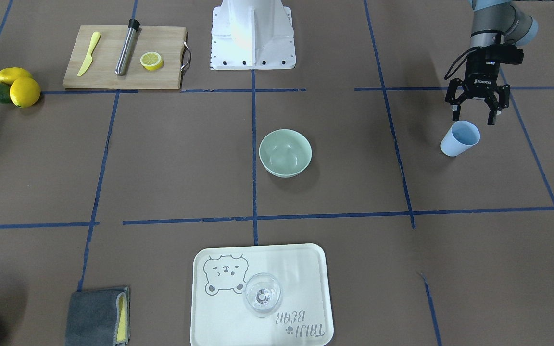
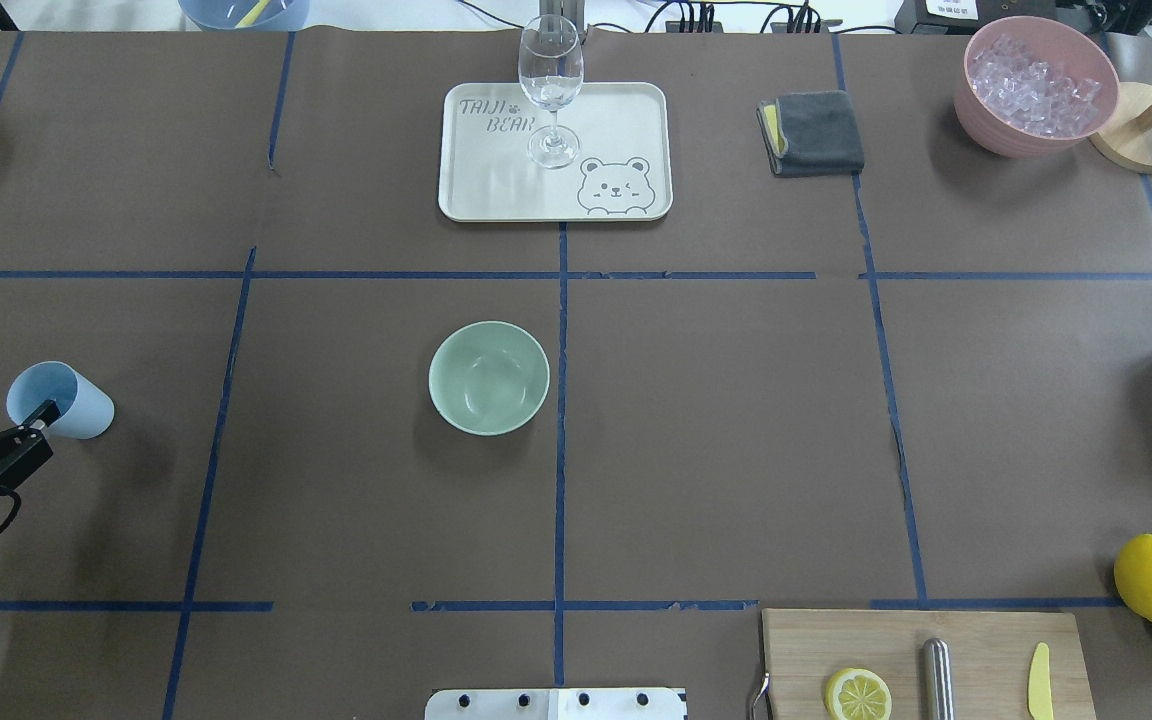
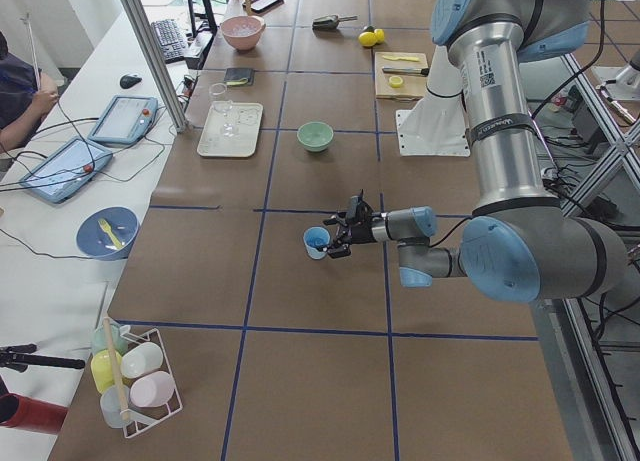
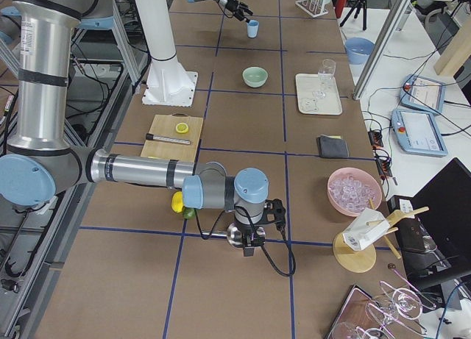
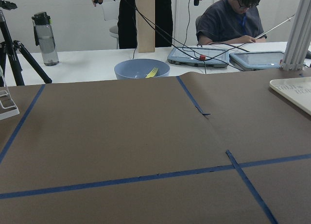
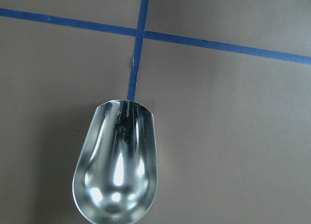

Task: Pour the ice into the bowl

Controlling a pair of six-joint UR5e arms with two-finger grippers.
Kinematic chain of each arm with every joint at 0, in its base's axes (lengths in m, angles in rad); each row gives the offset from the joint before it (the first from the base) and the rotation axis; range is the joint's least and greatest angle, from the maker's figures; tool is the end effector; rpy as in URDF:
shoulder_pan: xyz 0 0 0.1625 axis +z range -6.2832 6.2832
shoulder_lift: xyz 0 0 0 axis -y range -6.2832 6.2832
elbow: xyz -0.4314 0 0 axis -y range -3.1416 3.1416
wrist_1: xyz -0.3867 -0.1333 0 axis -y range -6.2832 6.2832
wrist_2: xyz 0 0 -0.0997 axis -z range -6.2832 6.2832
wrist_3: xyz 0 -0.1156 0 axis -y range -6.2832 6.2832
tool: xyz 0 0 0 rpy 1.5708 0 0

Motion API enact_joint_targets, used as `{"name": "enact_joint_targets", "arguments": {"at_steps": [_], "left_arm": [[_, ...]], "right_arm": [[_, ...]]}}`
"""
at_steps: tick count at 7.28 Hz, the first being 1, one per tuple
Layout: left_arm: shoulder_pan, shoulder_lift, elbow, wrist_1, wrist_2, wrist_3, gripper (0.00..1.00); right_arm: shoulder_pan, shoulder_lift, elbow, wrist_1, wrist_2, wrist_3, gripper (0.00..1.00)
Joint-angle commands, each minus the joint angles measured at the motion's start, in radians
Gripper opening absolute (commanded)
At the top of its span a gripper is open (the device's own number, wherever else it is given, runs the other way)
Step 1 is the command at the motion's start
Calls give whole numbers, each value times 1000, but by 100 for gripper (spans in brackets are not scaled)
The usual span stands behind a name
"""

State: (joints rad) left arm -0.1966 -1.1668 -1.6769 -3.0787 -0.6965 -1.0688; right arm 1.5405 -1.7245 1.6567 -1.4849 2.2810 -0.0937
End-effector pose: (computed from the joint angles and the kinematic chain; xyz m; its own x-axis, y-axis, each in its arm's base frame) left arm 0.2554 -0.2772 0.6056 0.7025 0.1748 -0.6899 0.5603 0.4618 0.6876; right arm 0.0451 -0.4226 0.7008 0.7514 -0.1281 0.6473 0.1010 0.9917 0.0790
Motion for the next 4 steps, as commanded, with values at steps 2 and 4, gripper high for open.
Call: {"name": "enact_joint_targets", "arguments": {"at_steps": [2, 4], "left_arm": [[40, -48, 84, -3, 51, -74, 100], [40, -149, 172, -3, 92, -74, 100]], "right_arm": [[4, -10, 0, 0, 0, 2, 100], [4, -10, -1, 0, 0, 2, 100]]}}
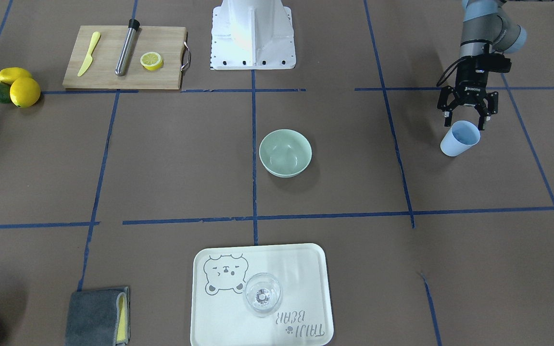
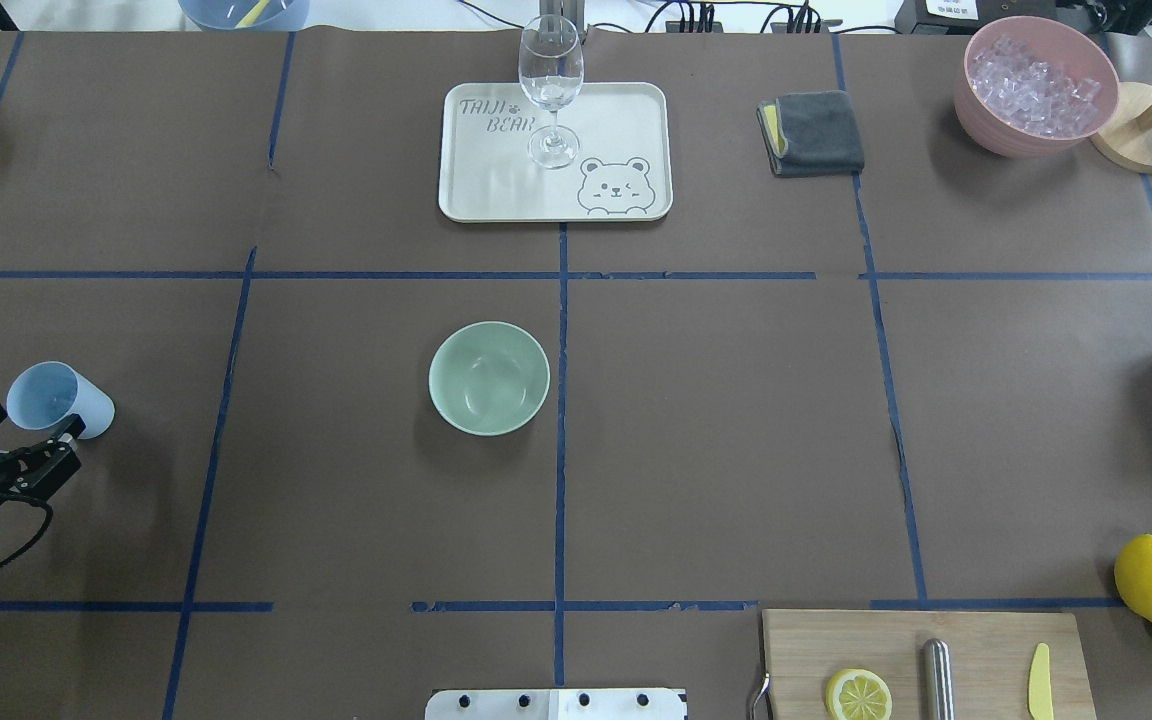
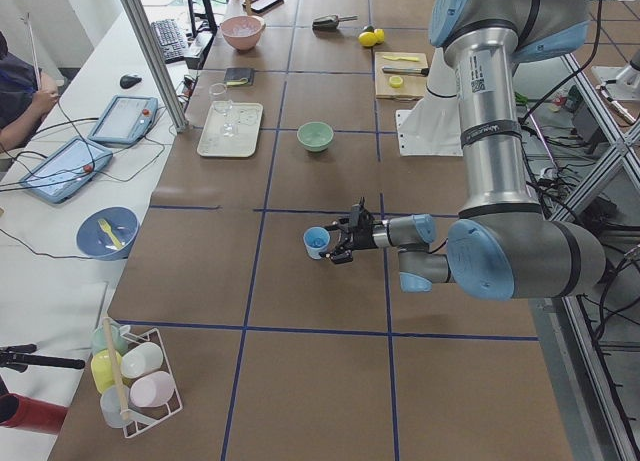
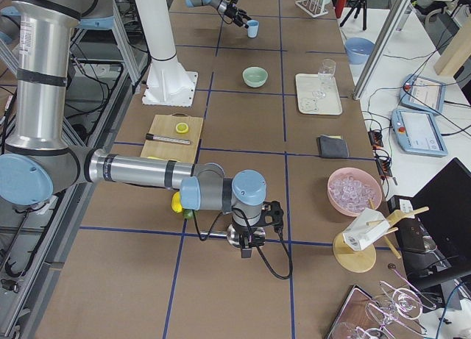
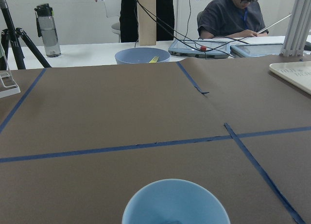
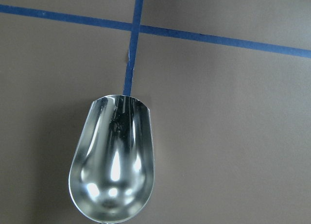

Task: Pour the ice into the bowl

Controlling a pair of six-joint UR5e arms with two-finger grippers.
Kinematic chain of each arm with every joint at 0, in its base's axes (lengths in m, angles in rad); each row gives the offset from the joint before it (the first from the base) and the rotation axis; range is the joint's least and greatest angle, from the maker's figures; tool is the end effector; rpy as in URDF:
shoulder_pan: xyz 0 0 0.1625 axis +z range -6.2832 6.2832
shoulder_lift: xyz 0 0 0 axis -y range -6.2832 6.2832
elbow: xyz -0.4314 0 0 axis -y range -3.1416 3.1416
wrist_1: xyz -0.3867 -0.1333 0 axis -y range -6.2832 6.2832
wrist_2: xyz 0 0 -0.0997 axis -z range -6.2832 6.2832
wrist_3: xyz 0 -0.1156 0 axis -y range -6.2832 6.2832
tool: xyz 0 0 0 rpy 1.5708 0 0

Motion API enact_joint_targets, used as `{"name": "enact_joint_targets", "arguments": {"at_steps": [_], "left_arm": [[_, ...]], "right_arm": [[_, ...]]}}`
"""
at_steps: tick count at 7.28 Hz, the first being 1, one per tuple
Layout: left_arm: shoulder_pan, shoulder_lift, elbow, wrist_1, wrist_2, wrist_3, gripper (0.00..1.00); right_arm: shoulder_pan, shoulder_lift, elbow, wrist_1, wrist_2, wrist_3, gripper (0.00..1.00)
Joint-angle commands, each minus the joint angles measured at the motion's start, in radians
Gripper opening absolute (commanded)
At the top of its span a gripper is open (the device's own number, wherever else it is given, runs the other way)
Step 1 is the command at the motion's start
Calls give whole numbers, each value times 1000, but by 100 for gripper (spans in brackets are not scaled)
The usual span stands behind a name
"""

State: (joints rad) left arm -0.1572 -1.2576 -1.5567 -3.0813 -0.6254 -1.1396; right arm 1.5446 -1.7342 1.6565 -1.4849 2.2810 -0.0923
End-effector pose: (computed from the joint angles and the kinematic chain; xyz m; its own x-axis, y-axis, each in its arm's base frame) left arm 0.2939 -0.2764 0.6305 0.6873 0.1388 -0.7130 0.6007 0.4433 0.6653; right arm 0.0470 -0.4171 0.7050 0.7522 -0.1172 0.6484 0.0959 0.9930 0.0683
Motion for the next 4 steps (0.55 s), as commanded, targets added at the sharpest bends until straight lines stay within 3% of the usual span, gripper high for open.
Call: {"name": "enact_joint_targets", "arguments": {"at_steps": [1, 4], "left_arm": [[2, -83, 72, -2, 36, -3, 100], [-1, -97, 116, -5, 42, -3, 100]], "right_arm": [[0, -1, -1, 0, 0, -1, 100], [0, -1, 0, 0, 0, 0, 100]]}}
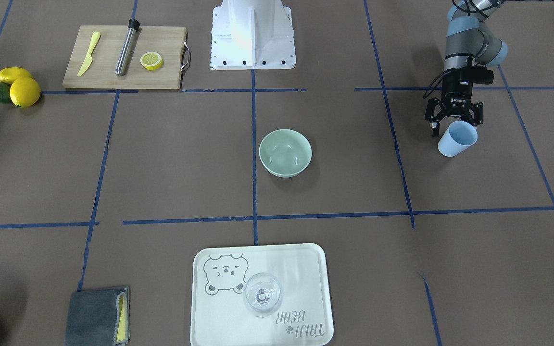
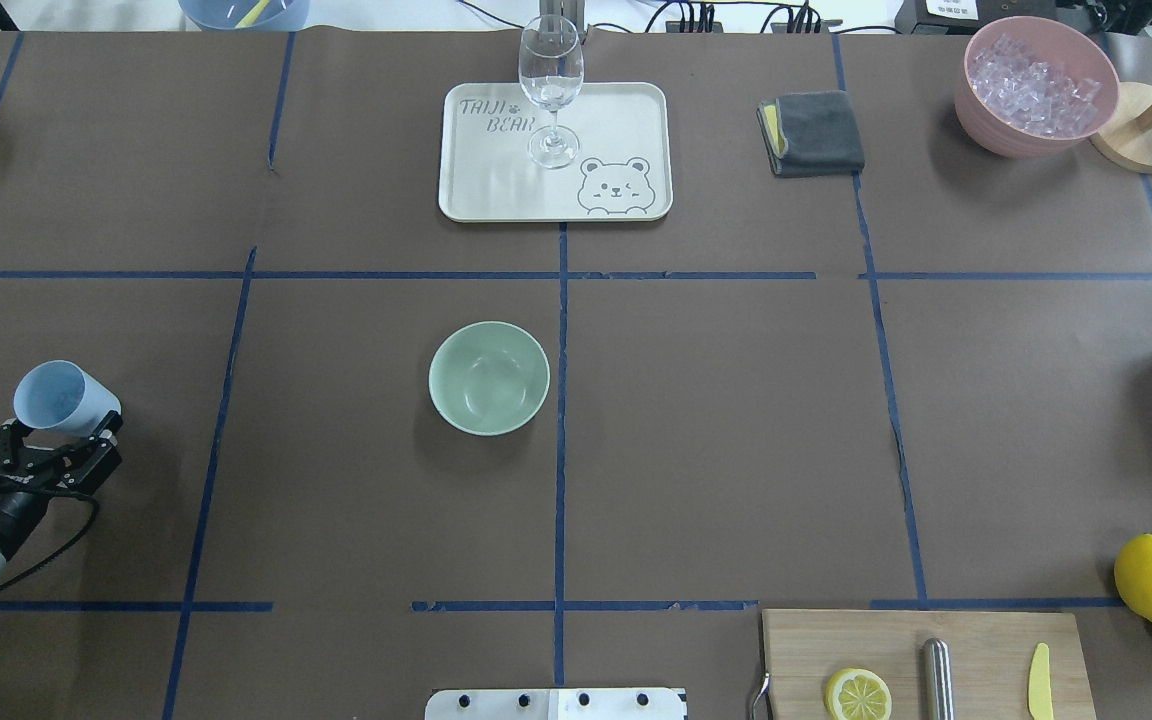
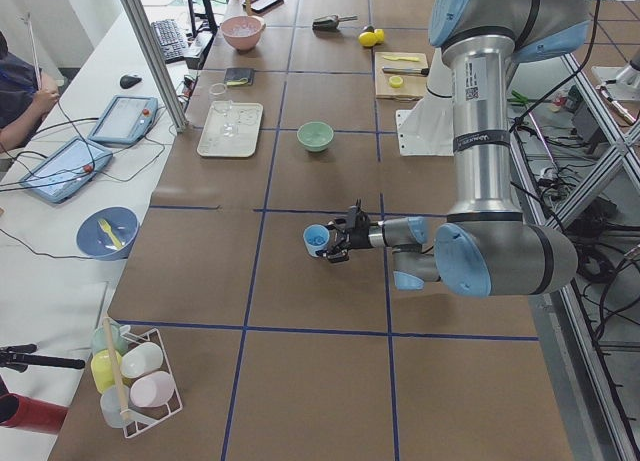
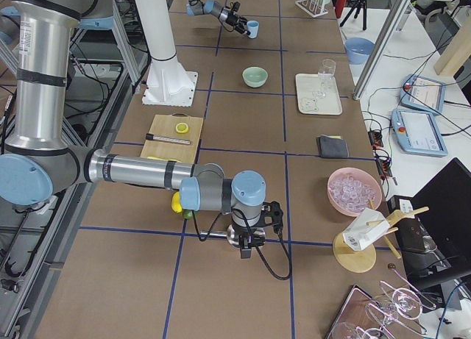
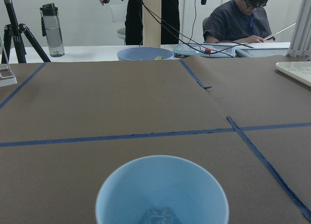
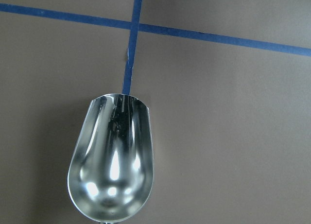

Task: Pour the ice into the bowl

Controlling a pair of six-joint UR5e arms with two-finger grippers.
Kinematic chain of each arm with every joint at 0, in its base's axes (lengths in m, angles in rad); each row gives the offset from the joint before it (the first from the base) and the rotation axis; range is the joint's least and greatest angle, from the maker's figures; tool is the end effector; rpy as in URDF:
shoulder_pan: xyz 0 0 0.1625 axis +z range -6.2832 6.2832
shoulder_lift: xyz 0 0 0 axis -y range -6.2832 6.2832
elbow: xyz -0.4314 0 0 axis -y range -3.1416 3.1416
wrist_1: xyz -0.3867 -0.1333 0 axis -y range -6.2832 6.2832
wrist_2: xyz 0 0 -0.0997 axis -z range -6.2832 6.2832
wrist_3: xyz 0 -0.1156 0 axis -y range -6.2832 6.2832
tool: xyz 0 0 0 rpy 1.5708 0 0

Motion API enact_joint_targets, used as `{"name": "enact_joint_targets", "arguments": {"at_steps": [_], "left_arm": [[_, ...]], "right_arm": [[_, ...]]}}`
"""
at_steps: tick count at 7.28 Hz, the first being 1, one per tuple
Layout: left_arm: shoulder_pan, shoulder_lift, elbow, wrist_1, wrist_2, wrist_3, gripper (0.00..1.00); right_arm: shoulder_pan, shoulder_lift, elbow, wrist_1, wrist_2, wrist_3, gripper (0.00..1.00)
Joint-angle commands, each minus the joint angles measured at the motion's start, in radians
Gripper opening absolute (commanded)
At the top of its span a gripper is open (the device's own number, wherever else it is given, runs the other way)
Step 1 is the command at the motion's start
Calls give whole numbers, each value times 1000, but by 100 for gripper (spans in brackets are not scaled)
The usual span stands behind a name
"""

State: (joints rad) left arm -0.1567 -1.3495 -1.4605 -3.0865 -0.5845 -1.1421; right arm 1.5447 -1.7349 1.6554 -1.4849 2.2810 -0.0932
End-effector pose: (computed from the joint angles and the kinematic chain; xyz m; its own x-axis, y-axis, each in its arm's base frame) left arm 0.3273 -0.2843 0.6410 0.6917 0.1229 -0.7116 0.6174 0.4105 0.6710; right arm 0.0471 -0.4166 0.7058 0.7521 -0.1169 0.6486 0.0965 0.9931 0.0670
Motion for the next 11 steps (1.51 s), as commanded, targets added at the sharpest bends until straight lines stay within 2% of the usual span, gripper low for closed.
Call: {"name": "enact_joint_targets", "arguments": {"at_steps": [1, 10, 11], "left_arm": [[-4, -7, 20, 2, 2, -2, 100], [-41, -46, 58, 11, -21, -8, 99], [-41, -53, 65, 12, -21, -8, 94]], "right_arm": [[0, 1, 0, 0, 0, 1, 100], [0, 15, -5, 0, -3, 3, 100], [0, 15, -5, 0, -3, 3, 100]]}}
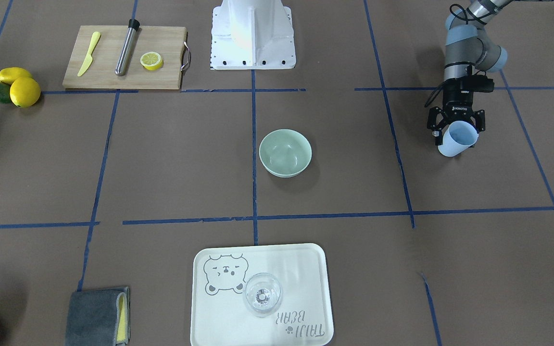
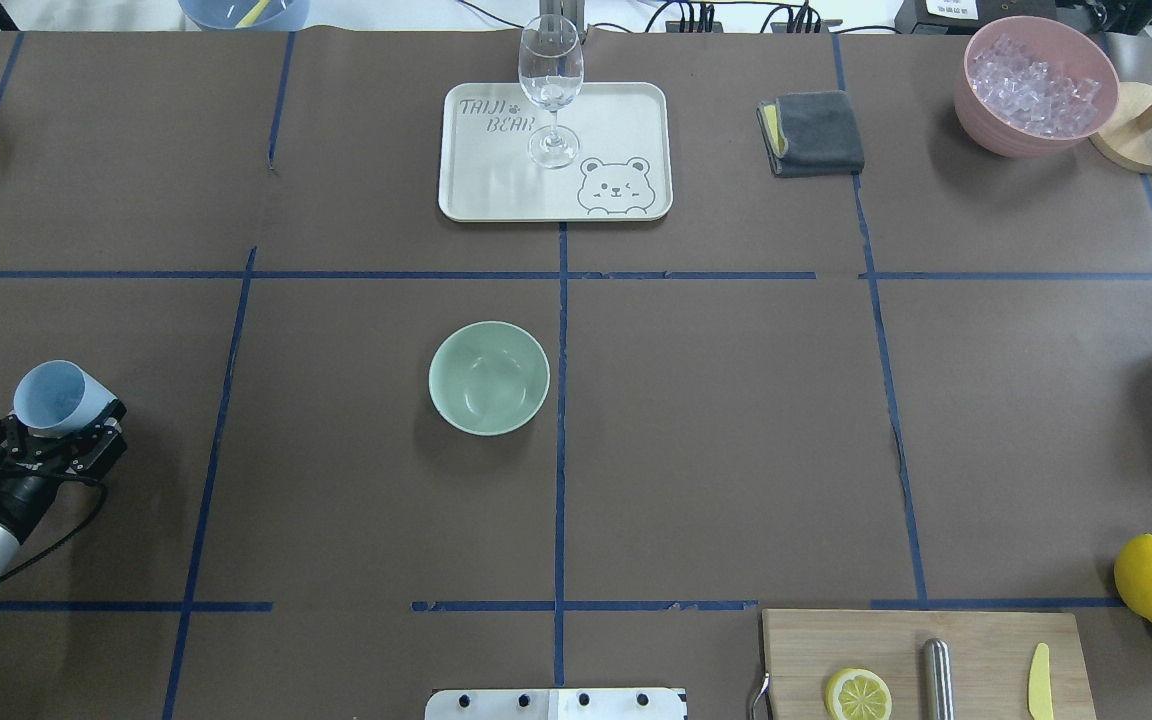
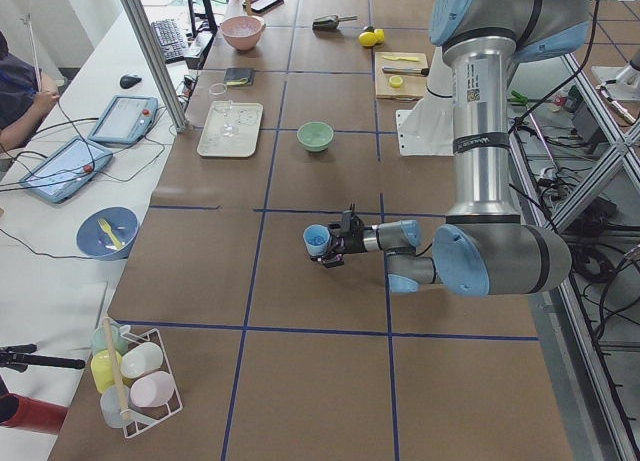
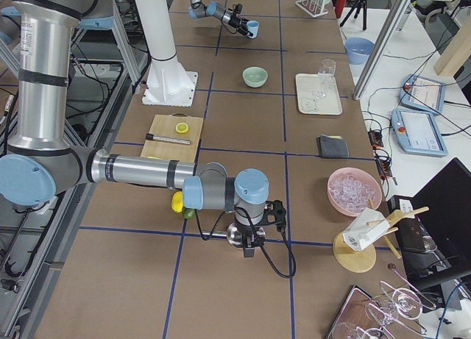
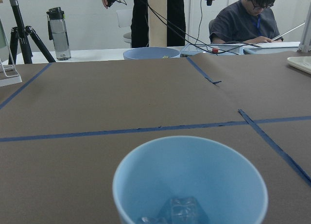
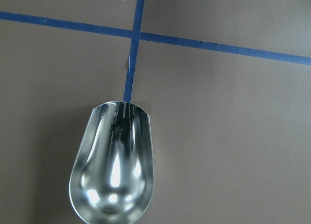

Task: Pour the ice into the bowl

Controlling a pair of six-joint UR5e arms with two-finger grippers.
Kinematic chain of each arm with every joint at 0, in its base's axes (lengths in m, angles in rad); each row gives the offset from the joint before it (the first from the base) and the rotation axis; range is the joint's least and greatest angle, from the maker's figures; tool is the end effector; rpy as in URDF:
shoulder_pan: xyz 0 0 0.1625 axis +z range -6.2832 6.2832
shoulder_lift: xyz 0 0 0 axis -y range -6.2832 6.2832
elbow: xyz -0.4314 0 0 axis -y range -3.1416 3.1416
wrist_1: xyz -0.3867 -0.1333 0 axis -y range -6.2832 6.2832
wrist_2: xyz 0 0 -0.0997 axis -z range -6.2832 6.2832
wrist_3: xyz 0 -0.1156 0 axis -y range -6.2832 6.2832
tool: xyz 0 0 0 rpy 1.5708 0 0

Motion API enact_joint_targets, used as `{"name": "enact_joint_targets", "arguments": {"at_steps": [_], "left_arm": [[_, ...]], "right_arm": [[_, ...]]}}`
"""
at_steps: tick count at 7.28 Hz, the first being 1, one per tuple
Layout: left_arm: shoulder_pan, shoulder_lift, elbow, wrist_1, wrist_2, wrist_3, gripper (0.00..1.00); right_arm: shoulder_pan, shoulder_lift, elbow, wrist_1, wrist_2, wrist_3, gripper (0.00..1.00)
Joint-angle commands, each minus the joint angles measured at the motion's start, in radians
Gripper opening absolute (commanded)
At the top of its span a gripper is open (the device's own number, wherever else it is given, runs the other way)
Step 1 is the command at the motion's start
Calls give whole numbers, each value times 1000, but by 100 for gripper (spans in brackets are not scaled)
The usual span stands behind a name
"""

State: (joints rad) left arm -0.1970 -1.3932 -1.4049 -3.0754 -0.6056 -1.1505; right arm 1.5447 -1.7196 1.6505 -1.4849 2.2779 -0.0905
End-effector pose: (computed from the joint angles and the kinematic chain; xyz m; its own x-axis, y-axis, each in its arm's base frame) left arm 0.3358 -0.2999 0.6521 0.7038 0.0964 -0.7038 0.6175 0.4067 0.6732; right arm 0.0471 -0.4244 0.7020 0.7542 -0.1210 0.6454 0.0946 0.9926 0.0754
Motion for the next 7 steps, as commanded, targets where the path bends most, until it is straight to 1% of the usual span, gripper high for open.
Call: {"name": "enact_joint_targets", "arguments": {"at_steps": [1, 2, 3, 4, 5, 6, 7], "left_arm": [[-2, -10, 9, 0, 0, 0, 80], [-2, -10, 9, 0, 0, 0, 46], [-2, -12, 9, -3, 0, 0, 14], [-2, -12, 3, -11, -2, 14, 0], [-2, -9, -2, -17, -25, 56, 0], [-15, -10, -34, -19, -40, 212, 0], [-86, -29, -73, -16, -113, 362, 0]], "right_arm": [[0, 0, 2, 0, -2, 0, 100], [0, 2, 0, 0, 0, 0, 100], [0, 0, 2, 0, 0, 0, 100], [0, 0, 0, 0, -2, 0, 100], [0, 2, 0, 0, 0, 2, 100], [0, 0, -1, 0, -2, 0, 100], [0, 0, -1, 0, -2, 0, 100]]}}
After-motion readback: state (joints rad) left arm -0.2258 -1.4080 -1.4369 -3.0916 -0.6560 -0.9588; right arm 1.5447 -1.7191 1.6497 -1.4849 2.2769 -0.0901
